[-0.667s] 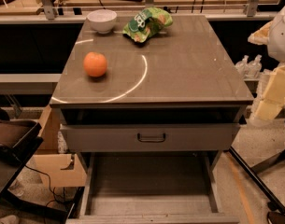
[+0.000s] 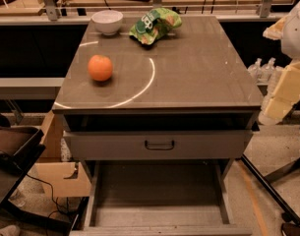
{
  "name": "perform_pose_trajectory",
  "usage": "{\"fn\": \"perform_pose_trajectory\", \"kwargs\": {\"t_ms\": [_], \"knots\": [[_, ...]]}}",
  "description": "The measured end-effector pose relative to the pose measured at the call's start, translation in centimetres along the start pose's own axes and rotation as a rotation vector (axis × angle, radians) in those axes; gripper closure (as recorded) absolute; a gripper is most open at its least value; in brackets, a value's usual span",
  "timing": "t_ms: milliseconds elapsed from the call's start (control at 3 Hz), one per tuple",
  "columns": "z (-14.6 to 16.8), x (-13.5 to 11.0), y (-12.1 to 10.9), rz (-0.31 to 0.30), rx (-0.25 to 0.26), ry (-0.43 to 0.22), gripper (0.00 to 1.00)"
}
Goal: Place green rice chip bag into middle drawer
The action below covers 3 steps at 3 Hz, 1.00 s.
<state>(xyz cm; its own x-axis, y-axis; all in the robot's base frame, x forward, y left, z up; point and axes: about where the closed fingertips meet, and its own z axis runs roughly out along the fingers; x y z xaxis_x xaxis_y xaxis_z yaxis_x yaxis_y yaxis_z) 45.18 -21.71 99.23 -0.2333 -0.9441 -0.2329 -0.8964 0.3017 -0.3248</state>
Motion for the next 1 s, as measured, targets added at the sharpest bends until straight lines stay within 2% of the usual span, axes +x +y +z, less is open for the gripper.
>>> {"fn": "perform_pose_trajectory", "kwargs": {"t_ms": [333,667,1000], "knots": [[1.3,-1.0,-3.7,0.053,0.086,-0.083,0.00],[1.8,-3.8,-9.7,0.085,0.237,-0.174,0.00],[0.9,-7.6,-16.0,0.105,0.411,-0.271,0.00]]}}
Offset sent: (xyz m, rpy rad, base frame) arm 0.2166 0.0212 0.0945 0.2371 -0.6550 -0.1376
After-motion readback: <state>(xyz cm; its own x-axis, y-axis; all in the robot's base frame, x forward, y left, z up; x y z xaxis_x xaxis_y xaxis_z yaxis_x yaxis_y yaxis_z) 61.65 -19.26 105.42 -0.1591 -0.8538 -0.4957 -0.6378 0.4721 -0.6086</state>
